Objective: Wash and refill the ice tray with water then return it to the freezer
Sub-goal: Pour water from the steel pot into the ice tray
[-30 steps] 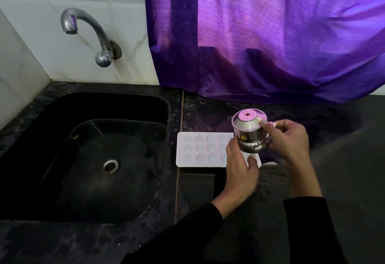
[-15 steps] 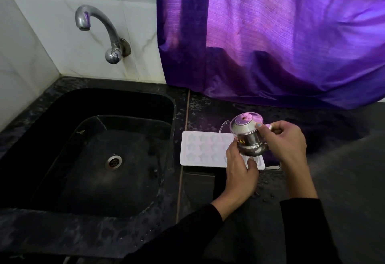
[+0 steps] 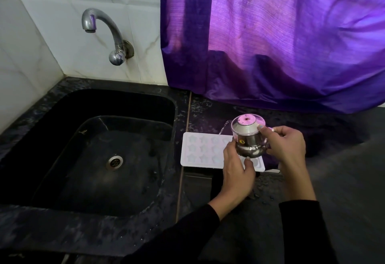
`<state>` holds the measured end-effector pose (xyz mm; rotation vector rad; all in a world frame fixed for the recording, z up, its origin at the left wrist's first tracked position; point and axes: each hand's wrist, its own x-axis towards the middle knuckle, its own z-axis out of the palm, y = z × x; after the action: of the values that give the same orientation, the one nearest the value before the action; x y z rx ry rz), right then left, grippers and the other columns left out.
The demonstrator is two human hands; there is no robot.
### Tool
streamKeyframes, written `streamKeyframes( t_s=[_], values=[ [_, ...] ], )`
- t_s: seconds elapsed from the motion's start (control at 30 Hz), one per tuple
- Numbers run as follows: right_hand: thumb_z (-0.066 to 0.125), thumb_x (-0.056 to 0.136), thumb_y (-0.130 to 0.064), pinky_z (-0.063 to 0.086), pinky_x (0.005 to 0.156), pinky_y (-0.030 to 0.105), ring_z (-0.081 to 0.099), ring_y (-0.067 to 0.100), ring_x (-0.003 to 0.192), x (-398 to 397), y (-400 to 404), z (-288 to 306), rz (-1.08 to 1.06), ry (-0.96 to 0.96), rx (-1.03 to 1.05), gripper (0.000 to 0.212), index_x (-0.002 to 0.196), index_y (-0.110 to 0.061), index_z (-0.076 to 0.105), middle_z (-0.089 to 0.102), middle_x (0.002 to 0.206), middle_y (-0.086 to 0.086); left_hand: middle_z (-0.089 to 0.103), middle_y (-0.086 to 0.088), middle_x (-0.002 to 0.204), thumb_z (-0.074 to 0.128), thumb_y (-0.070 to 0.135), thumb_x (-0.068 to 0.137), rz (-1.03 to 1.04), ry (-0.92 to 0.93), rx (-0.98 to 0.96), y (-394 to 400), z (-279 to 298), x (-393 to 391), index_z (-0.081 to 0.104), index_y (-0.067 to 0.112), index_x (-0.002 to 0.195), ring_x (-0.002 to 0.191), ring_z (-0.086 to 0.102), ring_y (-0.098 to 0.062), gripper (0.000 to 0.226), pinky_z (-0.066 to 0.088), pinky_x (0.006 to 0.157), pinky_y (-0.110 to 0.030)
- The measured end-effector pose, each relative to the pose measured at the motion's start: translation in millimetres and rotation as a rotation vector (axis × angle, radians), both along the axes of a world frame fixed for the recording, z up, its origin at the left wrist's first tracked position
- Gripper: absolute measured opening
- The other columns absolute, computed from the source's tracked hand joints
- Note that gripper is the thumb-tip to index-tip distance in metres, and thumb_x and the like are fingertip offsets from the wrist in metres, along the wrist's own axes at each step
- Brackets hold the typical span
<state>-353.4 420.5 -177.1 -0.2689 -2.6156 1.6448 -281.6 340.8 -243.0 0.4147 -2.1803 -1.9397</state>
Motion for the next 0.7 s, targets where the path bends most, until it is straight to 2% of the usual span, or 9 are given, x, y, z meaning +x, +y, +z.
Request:
streamKeyframes(
  t_s=[0.07, 0.23, 0.33, 0.5, 0.7],
  values=[
    [0.075, 0.068, -0.045, 0.057, 0.077, 0.054, 0.071, 0.027, 0.074, 1, -1, 0, -0.010, -0.022, -0.058, 0.029, 0.067, -0.018, 0.065, 0.069, 0.062, 0.001, 0.032, 0.016, 0.131, 0.047, 0.006, 0.091, 0.012, 0.012, -0.006, -3, 1, 0, 0.028, 0.022, 0.144, 0.115, 0.037, 0.010, 0.059, 0.029, 0.094, -0.005],
    [0.076, 0.072, -0.040, 0.057, 0.079, 0.054, 0.071, 0.026, 0.077, 1, -9, 2, 0.016, -0.024, -0.091, 0.025, 0.067, -0.018, 0.064, 0.070, 0.066, 0.002, 0.030, 0.010, 0.143, 0.046, 0.006, 0.092, 0.037, 0.030, -0.024, -10, 3, 2, 0.022, 0.020, 0.148, 0.127, 0.036, -0.001, 0.063, 0.031, 0.103, -0.017],
    [0.075, 0.073, -0.042, 0.057, 0.077, 0.054, 0.070, 0.028, 0.077, 2, -17, 3, 0.054, 0.006, -0.038, 0.026, 0.069, -0.018, 0.064, 0.070, 0.068, 0.005, 0.031, 0.009, 0.142, 0.047, 0.007, 0.092, 0.045, 0.020, -0.019, -13, 2, 4, 0.021, 0.022, 0.149, 0.128, 0.038, -0.004, 0.065, 0.033, 0.104, -0.020],
    [0.074, 0.074, -0.043, 0.056, 0.080, 0.050, 0.067, 0.023, 0.073, 3, -26, 4, 0.113, 0.051, 0.082, 0.026, 0.071, -0.019, 0.064, 0.069, 0.067, 0.000, 0.032, 0.009, 0.140, 0.047, 0.012, 0.089, 0.040, -0.015, -0.013, -16, -3, 7, 0.021, 0.022, 0.149, 0.133, 0.039, -0.011, 0.066, 0.035, 0.111, -0.035],
    [0.072, 0.077, -0.042, 0.053, 0.080, 0.043, 0.067, 0.024, 0.075, 2, -32, 7, 0.143, 0.070, 0.150, 0.026, 0.074, -0.017, 0.065, 0.070, 0.070, 0.001, 0.034, 0.005, 0.143, 0.047, 0.011, 0.090, 0.040, -0.052, -0.008, -22, -5, 5, 0.020, 0.020, 0.149, 0.133, 0.040, -0.011, 0.065, 0.034, 0.112, -0.035]
  ],
)
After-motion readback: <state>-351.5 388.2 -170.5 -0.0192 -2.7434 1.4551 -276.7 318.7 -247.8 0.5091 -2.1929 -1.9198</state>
